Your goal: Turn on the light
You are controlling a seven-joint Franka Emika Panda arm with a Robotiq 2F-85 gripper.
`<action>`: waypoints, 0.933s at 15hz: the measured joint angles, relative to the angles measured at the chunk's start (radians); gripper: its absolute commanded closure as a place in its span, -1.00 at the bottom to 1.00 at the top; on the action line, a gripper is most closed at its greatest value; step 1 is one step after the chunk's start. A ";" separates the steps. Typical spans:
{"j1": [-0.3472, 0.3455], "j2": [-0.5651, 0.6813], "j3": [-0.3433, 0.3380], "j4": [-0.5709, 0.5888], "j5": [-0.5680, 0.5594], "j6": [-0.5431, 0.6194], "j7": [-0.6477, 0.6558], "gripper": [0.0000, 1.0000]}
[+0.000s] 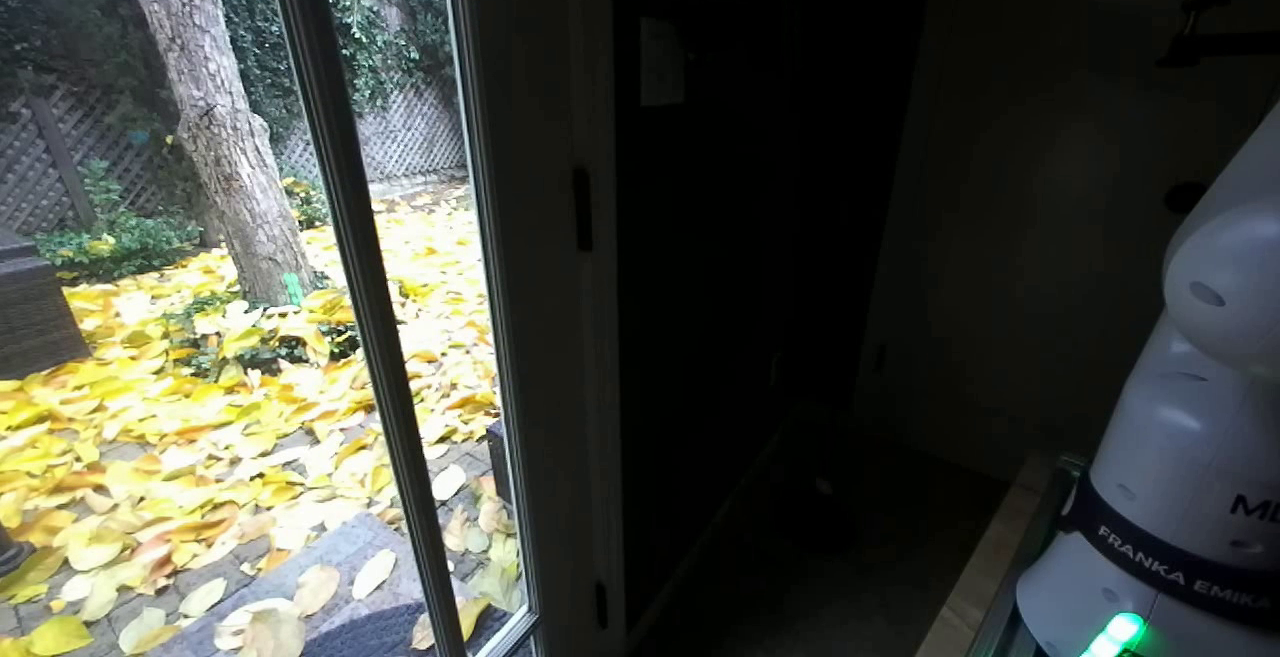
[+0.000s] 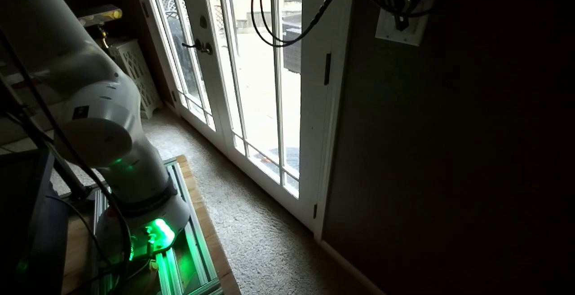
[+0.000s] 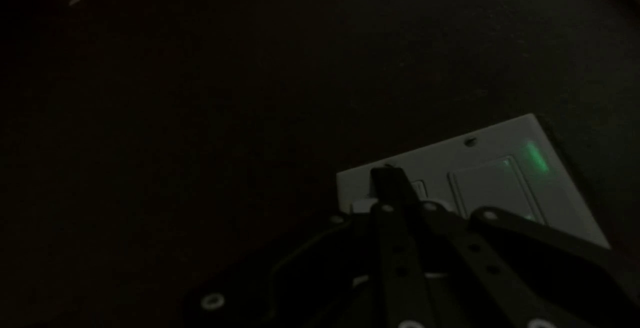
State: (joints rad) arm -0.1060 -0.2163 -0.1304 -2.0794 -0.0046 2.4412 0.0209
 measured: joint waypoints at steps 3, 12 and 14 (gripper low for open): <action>0.001 0.015 0.001 -0.001 0.001 0.041 0.022 0.96; 0.002 0.034 0.004 -0.019 0.023 0.102 0.043 0.97; 0.001 0.031 0.003 -0.029 0.039 0.116 0.045 0.97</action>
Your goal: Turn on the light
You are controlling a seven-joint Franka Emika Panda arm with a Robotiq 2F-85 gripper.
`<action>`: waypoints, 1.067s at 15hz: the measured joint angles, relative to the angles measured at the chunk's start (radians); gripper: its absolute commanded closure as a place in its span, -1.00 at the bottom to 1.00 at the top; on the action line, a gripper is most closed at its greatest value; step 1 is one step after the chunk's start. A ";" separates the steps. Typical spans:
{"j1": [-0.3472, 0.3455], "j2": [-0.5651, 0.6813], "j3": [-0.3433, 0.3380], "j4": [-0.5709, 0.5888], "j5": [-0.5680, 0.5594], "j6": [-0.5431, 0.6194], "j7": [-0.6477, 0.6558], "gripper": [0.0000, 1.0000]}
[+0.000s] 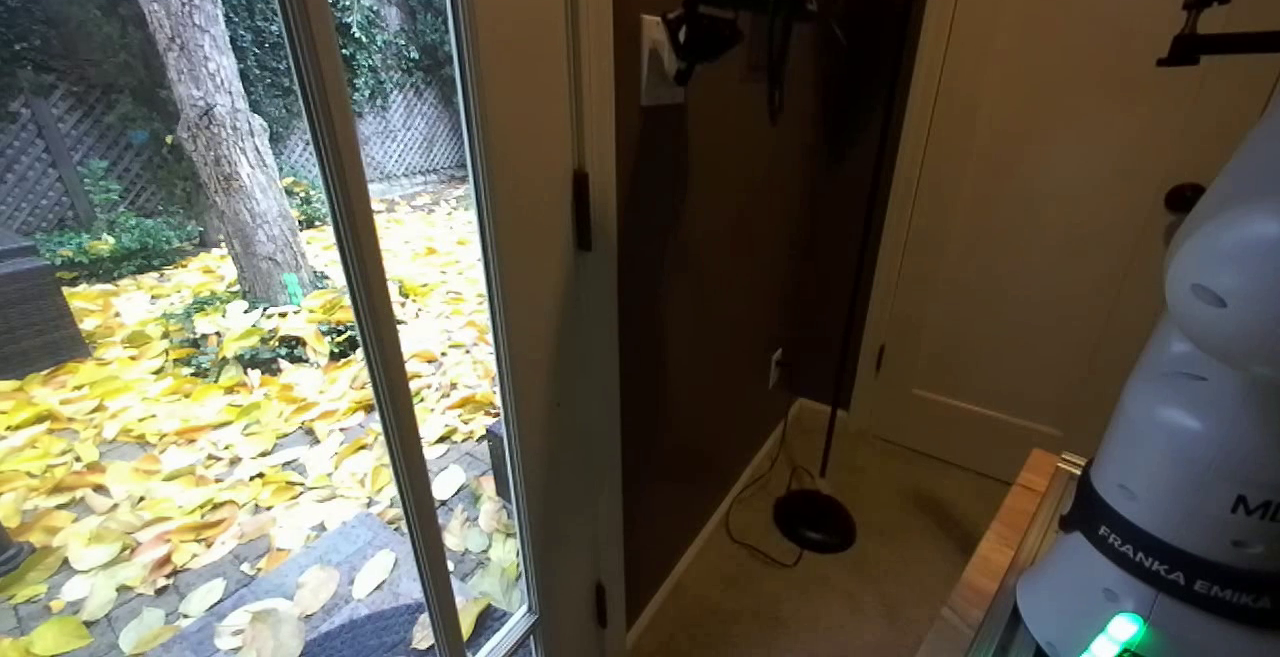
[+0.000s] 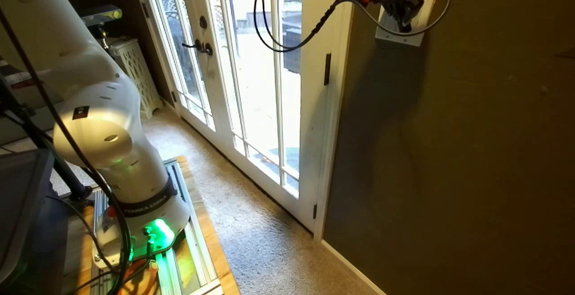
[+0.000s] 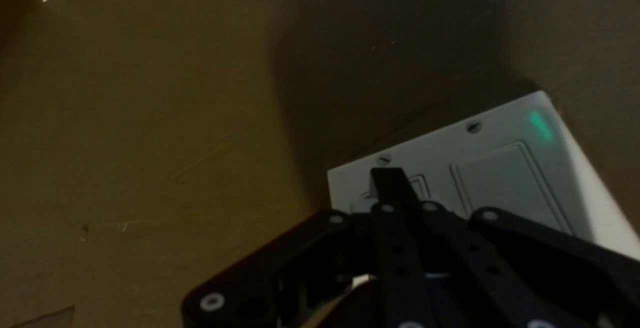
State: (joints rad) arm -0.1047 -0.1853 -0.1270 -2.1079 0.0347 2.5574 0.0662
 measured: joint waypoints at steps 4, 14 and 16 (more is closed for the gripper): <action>0.000 -0.007 -0.001 -0.015 0.013 0.021 0.000 0.95; -0.031 -0.128 -0.005 0.020 -0.088 -0.352 -0.063 0.41; -0.032 -0.194 -0.008 0.020 -0.088 -0.461 -0.114 0.25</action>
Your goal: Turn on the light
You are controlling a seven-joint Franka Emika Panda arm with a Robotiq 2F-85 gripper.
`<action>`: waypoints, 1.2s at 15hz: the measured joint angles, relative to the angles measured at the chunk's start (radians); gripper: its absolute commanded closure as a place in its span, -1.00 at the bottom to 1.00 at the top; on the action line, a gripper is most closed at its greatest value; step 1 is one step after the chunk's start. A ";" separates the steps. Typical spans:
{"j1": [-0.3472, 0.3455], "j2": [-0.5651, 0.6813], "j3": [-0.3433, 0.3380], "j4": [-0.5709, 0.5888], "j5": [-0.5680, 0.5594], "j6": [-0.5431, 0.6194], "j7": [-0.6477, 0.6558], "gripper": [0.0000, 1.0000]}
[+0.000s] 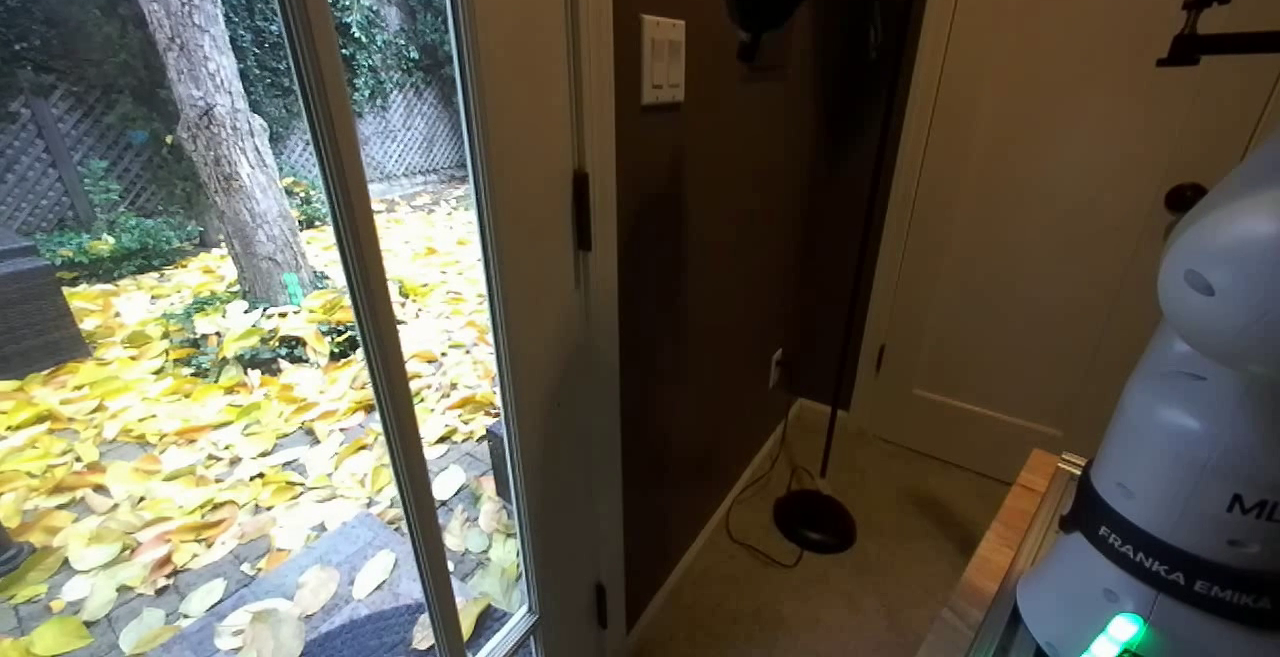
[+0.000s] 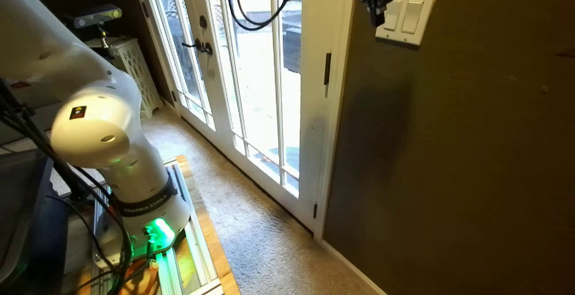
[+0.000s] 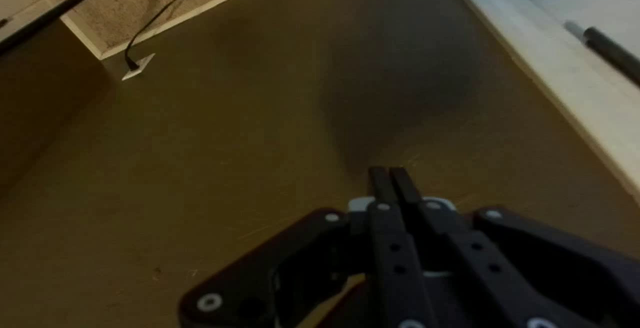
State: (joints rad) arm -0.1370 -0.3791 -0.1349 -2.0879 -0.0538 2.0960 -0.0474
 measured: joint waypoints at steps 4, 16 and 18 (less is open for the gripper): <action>-0.001 -0.114 -0.006 -0.005 -0.002 -0.174 -0.075 -0.28; 0.001 -0.272 -0.009 -0.061 -0.053 -0.343 -0.117 -1.00; 0.001 -0.268 -0.009 -0.061 -0.053 -0.343 -0.117 -1.00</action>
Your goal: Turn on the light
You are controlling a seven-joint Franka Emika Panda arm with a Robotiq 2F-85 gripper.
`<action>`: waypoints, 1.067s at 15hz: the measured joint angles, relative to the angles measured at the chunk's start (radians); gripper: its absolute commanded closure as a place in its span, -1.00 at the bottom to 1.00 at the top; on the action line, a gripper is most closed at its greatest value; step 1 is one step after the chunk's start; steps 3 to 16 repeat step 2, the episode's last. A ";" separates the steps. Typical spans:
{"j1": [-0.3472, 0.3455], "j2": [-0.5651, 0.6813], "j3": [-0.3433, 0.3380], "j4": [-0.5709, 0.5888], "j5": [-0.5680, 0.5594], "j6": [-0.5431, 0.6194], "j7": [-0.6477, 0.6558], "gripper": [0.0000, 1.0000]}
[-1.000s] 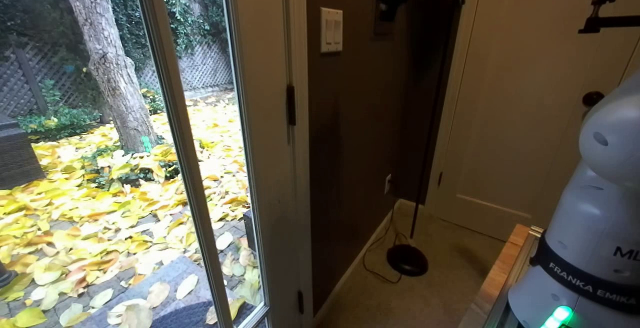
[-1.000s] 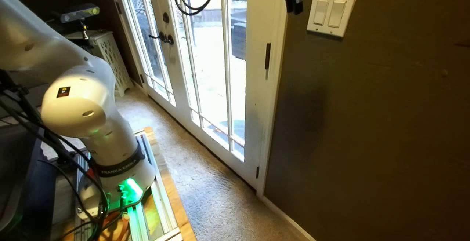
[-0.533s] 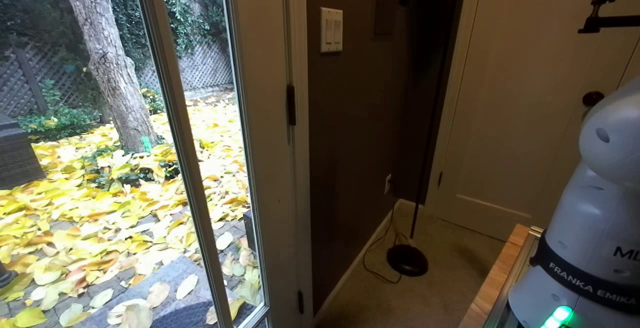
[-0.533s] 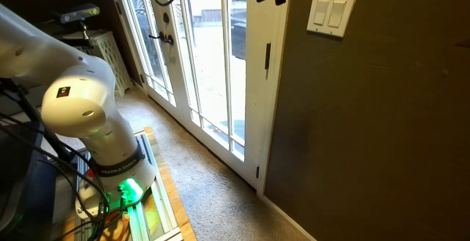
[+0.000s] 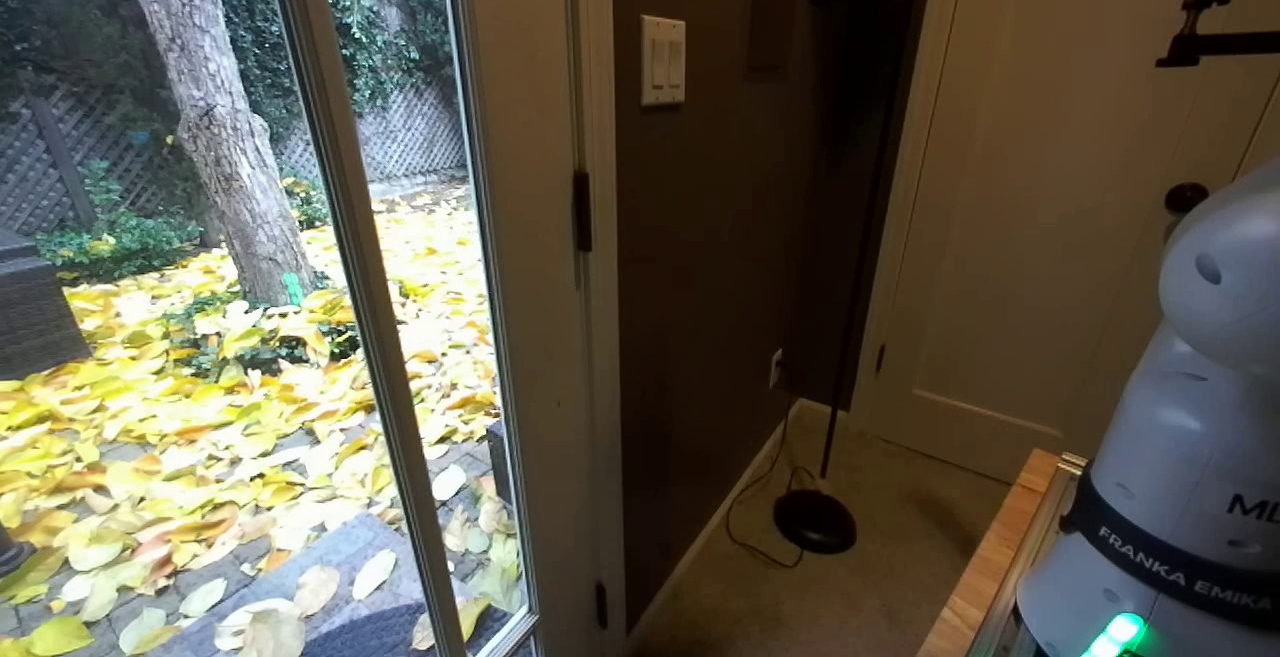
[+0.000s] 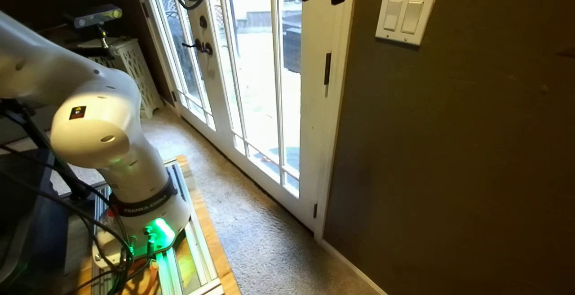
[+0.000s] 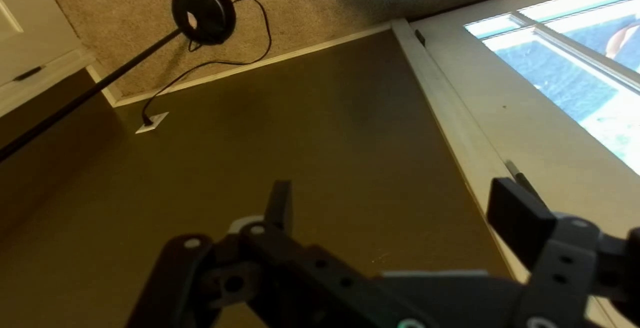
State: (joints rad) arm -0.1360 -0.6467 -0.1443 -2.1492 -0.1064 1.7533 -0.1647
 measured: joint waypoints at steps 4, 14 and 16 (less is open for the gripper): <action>0.000 0.001 0.000 0.000 0.000 0.000 0.000 -1.00; 0.000 0.001 0.000 0.000 0.000 0.000 0.000 -1.00; 0.000 0.001 0.000 0.000 0.000 0.000 0.000 -1.00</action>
